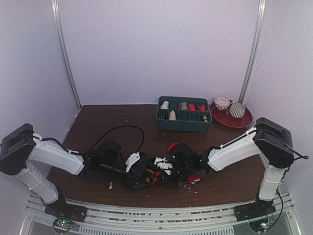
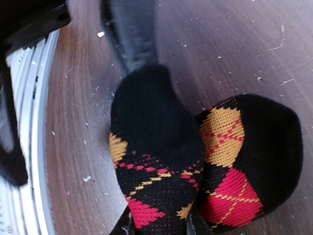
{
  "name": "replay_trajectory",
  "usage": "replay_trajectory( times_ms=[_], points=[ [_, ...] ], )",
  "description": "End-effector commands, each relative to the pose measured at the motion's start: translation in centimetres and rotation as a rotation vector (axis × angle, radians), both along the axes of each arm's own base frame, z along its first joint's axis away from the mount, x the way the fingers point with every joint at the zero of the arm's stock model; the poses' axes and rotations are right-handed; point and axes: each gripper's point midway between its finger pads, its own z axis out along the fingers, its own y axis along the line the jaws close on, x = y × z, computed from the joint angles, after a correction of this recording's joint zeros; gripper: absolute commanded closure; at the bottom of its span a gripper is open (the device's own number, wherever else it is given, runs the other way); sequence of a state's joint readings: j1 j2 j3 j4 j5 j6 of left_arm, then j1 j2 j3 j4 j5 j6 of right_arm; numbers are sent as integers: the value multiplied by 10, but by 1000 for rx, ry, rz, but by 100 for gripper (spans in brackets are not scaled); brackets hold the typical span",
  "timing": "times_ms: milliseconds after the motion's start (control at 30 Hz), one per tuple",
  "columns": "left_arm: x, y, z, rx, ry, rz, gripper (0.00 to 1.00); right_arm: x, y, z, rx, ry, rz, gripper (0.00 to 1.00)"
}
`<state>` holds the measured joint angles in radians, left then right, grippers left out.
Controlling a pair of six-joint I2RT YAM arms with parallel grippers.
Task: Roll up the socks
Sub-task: Roll a pair of socks at the center of the board.
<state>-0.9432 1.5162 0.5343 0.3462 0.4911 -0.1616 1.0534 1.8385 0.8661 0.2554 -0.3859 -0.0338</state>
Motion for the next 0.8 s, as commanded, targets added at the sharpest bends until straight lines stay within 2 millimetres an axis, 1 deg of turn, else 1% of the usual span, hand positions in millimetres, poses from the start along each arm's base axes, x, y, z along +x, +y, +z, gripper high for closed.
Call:
replay_trajectory(
  times_ms=[0, 67, 233, 333, 433, 467, 533, 633, 667, 700, 733, 767],
  points=[
    [3, -13, 18, -60, -272, -45, 34, -60, -56, -66, -304, 442, 2, 79],
    [2, -15, 15, -70, -288, -63, 34, -59, -59, -66, -311, 486, -21, 79],
    [-4, -16, -19, -10, -232, -104, 34, -51, -61, -66, -310, 529, -50, 79],
    [-5, -12, -33, 15, -208, -97, 35, -53, -61, -69, -314, 553, -44, 79],
    [-4, -10, -43, 49, -191, -86, 40, -56, -60, -71, -323, 581, -38, 78],
    [-4, -10, -44, 49, -188, -86, 41, -56, -60, -71, -322, 589, -34, 78],
    [-5, -11, -45, 44, -179, -87, 49, -56, -58, -71, -322, 592, -30, 78],
    [-4, -11, -52, 63, -158, -81, 65, -55, -59, -72, -332, 595, -34, 78],
    [-5, -10, -55, 71, -146, -78, 67, -55, -60, -73, -335, 593, -36, 78],
    [-4, -8, -56, 74, -140, -63, 65, -55, -61, -75, -341, 589, -39, 78],
    [-3, -5, -54, 63, -141, -41, 56, -54, -62, -75, -344, 585, -40, 78],
    [-2, -4, -44, 26, -162, -15, 41, -55, -63, -77, -346, 586, -42, 78]
  ],
)
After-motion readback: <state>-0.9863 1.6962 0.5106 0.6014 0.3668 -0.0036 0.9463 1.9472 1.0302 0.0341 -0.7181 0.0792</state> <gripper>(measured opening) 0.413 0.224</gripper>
